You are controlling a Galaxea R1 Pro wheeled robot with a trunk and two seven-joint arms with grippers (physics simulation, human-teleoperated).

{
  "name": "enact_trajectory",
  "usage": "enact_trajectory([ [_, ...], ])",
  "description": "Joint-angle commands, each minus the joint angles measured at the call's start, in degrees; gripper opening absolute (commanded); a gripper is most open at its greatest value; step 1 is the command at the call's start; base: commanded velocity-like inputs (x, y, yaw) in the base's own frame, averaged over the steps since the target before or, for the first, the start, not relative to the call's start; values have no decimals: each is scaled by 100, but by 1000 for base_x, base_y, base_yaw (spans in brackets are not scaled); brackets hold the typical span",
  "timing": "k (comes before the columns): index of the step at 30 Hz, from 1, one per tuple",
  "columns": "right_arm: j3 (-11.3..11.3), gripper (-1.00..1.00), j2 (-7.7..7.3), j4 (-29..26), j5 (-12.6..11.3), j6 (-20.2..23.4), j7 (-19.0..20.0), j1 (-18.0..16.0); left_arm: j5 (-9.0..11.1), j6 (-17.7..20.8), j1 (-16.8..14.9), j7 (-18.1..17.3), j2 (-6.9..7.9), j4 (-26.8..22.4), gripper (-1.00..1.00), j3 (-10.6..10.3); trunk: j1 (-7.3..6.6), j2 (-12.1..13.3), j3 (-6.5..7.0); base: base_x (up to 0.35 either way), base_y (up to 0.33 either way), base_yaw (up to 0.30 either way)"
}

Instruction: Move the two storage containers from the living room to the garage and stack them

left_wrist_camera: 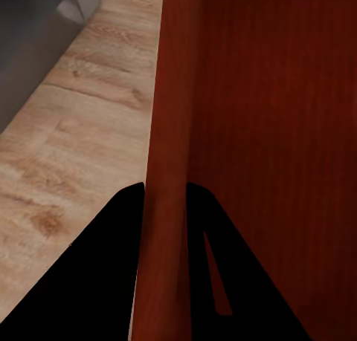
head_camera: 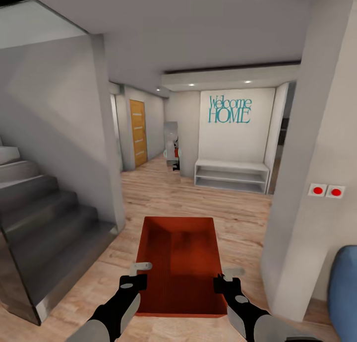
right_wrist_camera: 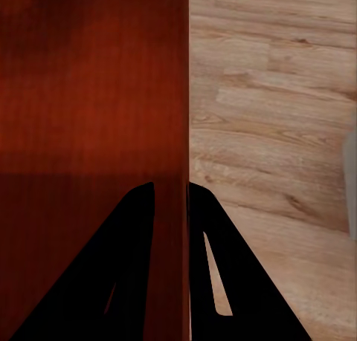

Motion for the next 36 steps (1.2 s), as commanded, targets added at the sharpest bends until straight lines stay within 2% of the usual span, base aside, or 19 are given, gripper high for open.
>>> enact_trajectory([
  [1, 254, -100, -44, -8, 43, -204, 15, 1, 81, 38, -3, 67, 95, 4, -100, 403, 5, -2, -1, 322, 0, 0],
  [36, 255, -100, -44, -8, 45, -207, 16, 1, 81, 38, -6, 64, 95, 12, -100, 403, 5, -2, -1, 321, 0, 0],
])
